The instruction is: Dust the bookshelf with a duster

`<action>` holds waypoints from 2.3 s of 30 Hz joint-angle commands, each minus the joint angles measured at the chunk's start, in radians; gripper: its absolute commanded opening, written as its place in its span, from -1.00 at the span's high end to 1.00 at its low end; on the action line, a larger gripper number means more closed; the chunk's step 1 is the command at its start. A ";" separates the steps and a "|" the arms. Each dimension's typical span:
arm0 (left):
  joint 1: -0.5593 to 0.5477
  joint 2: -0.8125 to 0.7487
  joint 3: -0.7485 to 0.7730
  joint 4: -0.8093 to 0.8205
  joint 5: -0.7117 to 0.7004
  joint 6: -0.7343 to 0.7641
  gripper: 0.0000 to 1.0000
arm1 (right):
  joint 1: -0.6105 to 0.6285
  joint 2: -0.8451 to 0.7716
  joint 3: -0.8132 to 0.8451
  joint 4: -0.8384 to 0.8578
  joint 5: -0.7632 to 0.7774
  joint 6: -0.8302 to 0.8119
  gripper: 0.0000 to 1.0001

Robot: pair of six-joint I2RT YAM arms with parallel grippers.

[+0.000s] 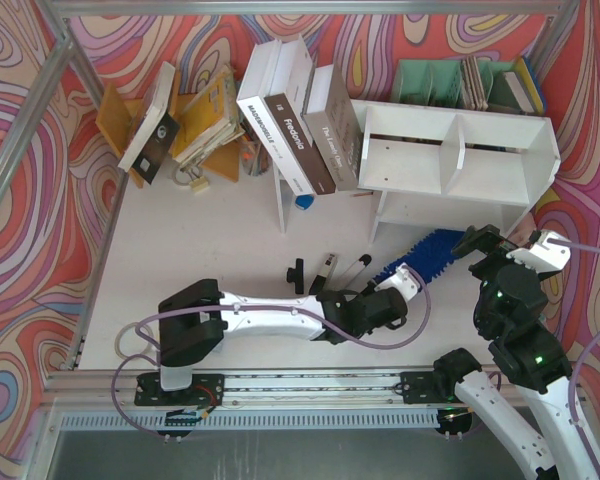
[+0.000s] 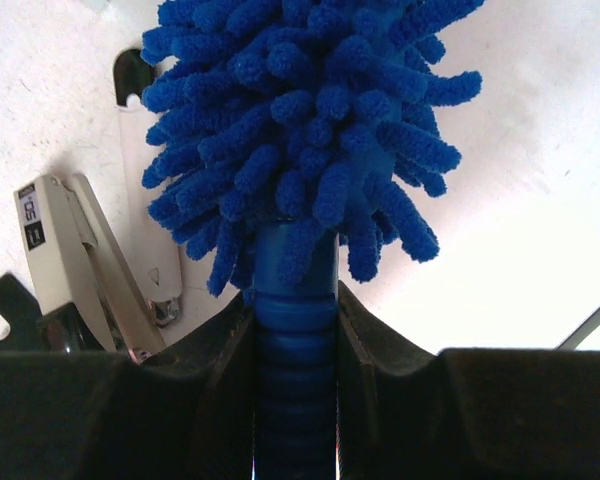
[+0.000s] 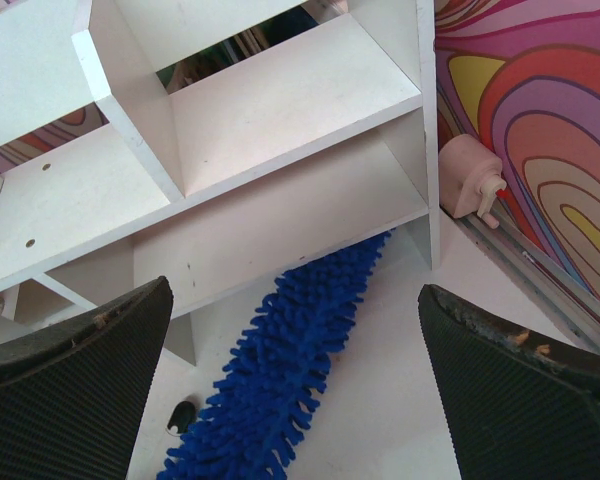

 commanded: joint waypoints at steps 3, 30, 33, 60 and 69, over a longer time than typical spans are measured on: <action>0.017 -0.003 0.052 0.042 0.002 -0.001 1.00 | -0.001 -0.007 -0.008 0.028 0.009 -0.006 -0.97; -0.123 -0.406 -0.319 -0.061 -0.093 0.054 1.00 | 0.000 0.035 -0.009 0.049 0.018 -0.025 -0.97; -0.146 -0.499 -0.385 -0.098 -0.088 0.098 1.00 | -0.001 0.042 -0.006 0.045 0.020 -0.027 -0.97; -0.086 -1.042 -0.546 -0.476 -0.253 -0.005 1.00 | -0.001 0.059 -0.008 0.042 0.021 -0.022 -0.97; -0.025 -0.843 -0.605 -0.324 -0.127 -0.033 1.00 | -0.001 0.047 -0.010 0.037 0.023 -0.019 -0.97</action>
